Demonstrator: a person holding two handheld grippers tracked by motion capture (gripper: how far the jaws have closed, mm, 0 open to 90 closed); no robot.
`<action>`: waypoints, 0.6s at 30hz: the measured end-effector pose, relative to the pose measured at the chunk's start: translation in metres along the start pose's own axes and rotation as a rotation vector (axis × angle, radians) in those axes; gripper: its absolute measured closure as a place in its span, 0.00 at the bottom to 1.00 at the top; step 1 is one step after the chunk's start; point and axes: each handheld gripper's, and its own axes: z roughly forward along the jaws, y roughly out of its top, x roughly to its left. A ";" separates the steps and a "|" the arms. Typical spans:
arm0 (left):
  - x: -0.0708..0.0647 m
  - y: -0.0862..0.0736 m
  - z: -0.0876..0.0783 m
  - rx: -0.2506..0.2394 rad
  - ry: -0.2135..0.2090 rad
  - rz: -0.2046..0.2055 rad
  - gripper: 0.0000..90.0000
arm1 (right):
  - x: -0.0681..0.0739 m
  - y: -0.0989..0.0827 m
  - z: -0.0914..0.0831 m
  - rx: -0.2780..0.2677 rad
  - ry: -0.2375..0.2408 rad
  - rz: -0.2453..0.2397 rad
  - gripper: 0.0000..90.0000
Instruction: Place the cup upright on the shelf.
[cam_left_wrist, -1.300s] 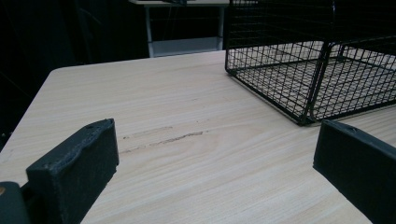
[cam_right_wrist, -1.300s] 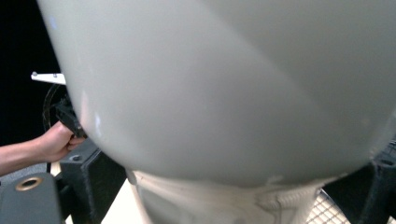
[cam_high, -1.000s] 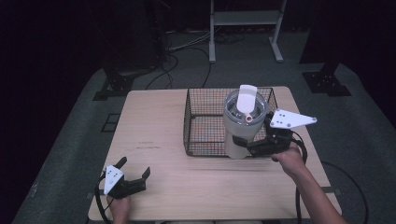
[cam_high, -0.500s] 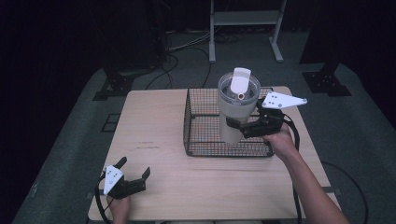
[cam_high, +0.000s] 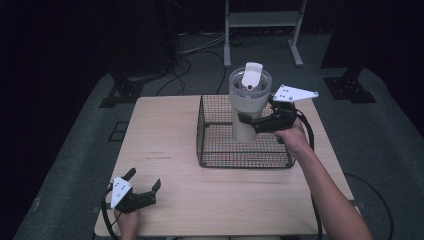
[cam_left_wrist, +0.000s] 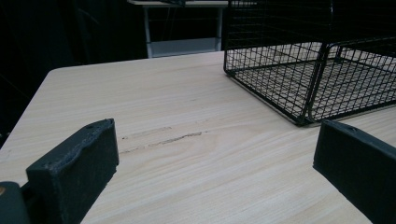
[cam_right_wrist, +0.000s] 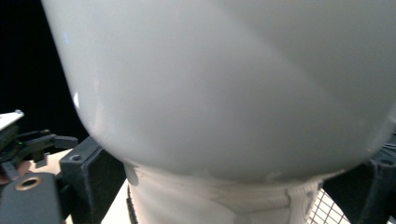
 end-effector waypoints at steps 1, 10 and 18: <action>0.000 0.000 0.000 0.001 0.001 0.000 0.00 | -0.003 0.001 0.004 0.006 -0.004 -0.001 0.10; 0.001 0.000 0.000 0.002 -0.002 0.003 0.00 | -0.014 0.000 0.020 0.011 -0.005 0.004 0.10; 0.001 0.000 0.000 -0.002 -0.005 -0.004 0.00 | -0.022 -0.013 0.038 0.023 0.006 0.018 0.10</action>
